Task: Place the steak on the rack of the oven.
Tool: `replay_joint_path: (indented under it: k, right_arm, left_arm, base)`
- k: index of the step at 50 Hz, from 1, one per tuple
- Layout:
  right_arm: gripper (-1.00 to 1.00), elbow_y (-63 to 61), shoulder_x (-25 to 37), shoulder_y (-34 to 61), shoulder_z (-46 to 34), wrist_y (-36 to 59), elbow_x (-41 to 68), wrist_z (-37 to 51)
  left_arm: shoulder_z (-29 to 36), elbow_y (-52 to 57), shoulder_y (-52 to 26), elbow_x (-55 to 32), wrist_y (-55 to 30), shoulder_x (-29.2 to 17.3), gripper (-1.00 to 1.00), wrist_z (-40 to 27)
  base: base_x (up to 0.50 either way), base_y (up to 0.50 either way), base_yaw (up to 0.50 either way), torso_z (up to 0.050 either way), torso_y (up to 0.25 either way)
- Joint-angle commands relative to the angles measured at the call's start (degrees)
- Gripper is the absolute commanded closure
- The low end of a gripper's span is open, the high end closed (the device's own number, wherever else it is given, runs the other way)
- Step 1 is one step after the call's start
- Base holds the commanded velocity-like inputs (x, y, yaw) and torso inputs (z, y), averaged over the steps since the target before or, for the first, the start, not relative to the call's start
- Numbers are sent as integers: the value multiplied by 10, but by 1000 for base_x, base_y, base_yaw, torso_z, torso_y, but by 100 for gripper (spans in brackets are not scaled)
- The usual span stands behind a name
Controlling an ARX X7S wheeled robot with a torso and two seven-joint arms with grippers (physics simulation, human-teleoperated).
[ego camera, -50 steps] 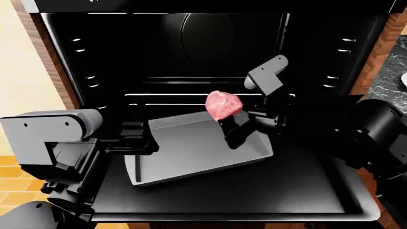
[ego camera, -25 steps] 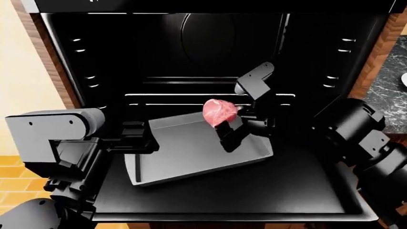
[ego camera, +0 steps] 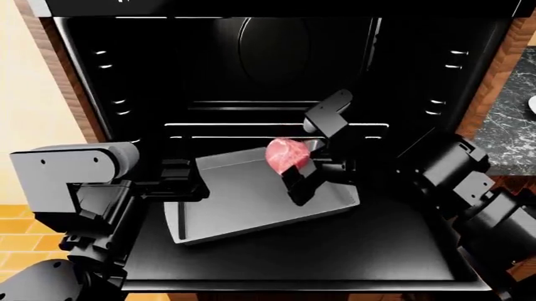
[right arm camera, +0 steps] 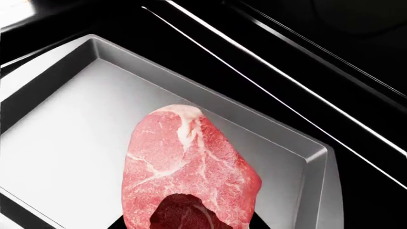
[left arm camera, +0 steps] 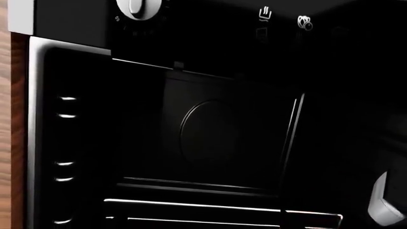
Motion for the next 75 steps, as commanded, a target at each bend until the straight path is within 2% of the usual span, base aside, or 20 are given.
replay_joint_path:
  k: [1, 25, 26, 44, 57, 75]
  right_arm:
    - [100, 2, -1, 5, -3, 1, -15, -6]
    - [100, 7, -8, 11, -13, 6, -22, -9]
    - [-100, 7, -8, 11, -12, 6, -22, -8]
    - [-100, -51, 22, 24, 16, 7, -5, 23]
    - [-100, -265, 130, -22, 97, 38, 113, 141]
    - [-100, -522, 276, -56, 203, 37, 332, 344]
  left_arm:
    - [2, -1, 0, 0, 2, -1, -100, -1]
    - [0, 3, 7, 0, 10, -6, -100, 0]
    - [0, 3, 7, 0, 10, -6, -100, 0]
    - [0, 19, -3, -18, 3, -11, -100, -17]
    - [-6, 57, -15, -54, -9, -28, -100, -48]
    - [-57, 143, -14, -162, 18, -97, -100, -117]
  base:
    - [0, 0, 0, 0, 0]
    - [0, 0, 0, 0, 0]
    - [0, 0, 0, 0, 0]
    - [0, 0, 0, 0, 0]
    - [0, 0, 0, 0, 0]
    - [0, 0, 0, 0, 0]
